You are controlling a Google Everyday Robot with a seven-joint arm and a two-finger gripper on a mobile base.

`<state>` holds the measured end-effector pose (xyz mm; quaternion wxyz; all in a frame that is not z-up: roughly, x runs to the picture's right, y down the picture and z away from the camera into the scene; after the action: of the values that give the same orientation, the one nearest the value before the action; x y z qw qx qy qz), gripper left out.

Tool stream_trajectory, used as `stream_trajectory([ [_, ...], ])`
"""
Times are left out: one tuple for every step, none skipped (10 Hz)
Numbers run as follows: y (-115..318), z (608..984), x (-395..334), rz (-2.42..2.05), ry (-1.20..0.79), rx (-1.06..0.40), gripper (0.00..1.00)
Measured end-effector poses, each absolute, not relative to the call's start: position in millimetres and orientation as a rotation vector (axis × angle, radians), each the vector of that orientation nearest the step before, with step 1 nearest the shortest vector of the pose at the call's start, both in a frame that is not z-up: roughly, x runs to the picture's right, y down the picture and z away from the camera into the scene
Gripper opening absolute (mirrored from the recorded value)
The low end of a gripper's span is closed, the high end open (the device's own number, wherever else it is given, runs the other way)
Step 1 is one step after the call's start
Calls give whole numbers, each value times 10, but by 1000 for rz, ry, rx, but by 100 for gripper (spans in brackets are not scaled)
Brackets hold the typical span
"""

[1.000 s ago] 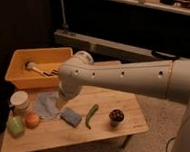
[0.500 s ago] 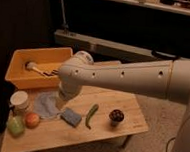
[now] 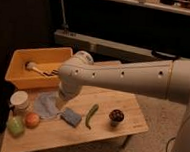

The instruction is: Wipe table surface with sponge

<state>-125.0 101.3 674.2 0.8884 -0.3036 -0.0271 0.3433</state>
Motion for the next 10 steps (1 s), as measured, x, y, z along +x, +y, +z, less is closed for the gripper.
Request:
stream_trajectory([
  [1013,6742,-1250,713,-56,-631,65],
  [1013,6742,-1251,713,-56,-631,65],
  [1013,6742,-1250,713,-56,-631,65],
  [1013,6744,-1249,712,-54,-631,65],
  [1016,6759,-1244,711,-46,-628,65],
  [1061,6785,-1264,705,-37,-628,65],
  [1132,6848,-1290,695,-30,-622,65],
  [1240,6944,-1306,689,-22,-621,65],
  [1369,7088,-1317,680,-14,-620,65],
  [1486,7232,-1344,665,-6,-617,65],
])
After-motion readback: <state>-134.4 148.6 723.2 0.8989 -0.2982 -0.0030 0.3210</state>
